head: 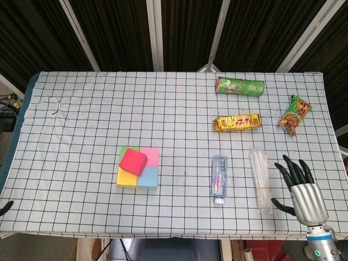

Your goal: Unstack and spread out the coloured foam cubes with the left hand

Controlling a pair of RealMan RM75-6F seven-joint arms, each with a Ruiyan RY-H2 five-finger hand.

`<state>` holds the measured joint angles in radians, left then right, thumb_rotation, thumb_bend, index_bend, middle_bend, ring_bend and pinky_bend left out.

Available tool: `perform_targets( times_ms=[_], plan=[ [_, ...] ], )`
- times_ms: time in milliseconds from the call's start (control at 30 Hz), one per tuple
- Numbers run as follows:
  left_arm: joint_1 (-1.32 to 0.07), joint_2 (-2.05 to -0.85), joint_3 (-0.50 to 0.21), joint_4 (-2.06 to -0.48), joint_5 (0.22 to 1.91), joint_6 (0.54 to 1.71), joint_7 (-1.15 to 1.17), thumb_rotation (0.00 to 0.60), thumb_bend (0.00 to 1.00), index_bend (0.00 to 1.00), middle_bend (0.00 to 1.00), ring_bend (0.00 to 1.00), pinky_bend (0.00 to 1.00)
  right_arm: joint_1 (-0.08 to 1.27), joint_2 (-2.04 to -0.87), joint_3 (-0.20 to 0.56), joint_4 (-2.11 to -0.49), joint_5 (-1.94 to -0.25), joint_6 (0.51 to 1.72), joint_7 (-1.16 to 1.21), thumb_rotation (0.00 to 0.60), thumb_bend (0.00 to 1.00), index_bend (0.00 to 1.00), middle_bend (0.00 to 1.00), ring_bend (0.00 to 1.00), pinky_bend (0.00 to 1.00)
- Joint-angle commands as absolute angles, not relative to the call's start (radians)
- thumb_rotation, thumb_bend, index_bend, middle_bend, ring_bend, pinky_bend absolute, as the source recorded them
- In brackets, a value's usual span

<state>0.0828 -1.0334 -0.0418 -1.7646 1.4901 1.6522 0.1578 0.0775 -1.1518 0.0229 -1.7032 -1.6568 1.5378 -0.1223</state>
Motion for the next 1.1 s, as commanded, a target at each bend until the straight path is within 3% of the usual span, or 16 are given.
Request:
perform_targets(
  times_ms=[33,133,367,567,767,933,1100],
  plan=[
    [0.083,-1.031,-0.040,-1.766,1.501,1.658,0.158,0.600,0.07,0.06,0.00,0.00,0.16,0.076,-1.149,0.018,-1.710,-1.657,1.535,-0.126,0.600,0.06,0.16,0.03,0.14,0.00],
    [0.071,-1.029,-0.037,-1.756,1.516,1.642,0.168,0.600,0.07,0.07,0.00,0.00,0.15,0.075,-1.142,0.016,-1.723,-1.654,1.532,-0.113,0.600,0.06,0.16,0.03,0.14,0.00],
    [-0.070,-0.870,-0.075,-1.874,1.512,1.437,0.096,0.600,0.05,0.00,0.00,0.00,0.11,0.077,-1.146,0.024,-1.728,-1.630,1.521,-0.109,0.600,0.06,0.16,0.03,0.14,0.00],
    [-0.269,-0.725,-0.157,-2.032,1.378,1.150,0.193,0.600,0.03,0.00,0.00,0.00,0.09,0.087,-1.158,0.024,-1.735,-1.620,1.497,-0.149,0.600,0.06,0.16,0.03,0.14,0.00],
    [-0.454,-0.687,-0.208,-2.124,1.166,0.903,0.292,0.600,0.02,0.00,0.00,0.00,0.08,0.085,-1.164,0.023,-1.740,-1.614,1.494,-0.174,0.600,0.06,0.16,0.03,0.14,0.00],
    [-0.580,-0.698,-0.203,-2.184,1.008,0.804,0.431,0.600,0.02,0.00,0.00,0.00,0.08,0.086,-1.163,0.024,-1.745,-1.603,1.488,-0.178,0.600,0.06,0.16,0.03,0.14,0.00],
    [-0.694,-0.750,-0.189,-2.224,0.844,0.829,0.587,0.600,0.02,0.00,0.00,0.00,0.08,0.086,-1.166,0.023,-1.747,-1.601,1.484,-0.190,0.600,0.06,0.16,0.03,0.14,0.00]
  ],
)
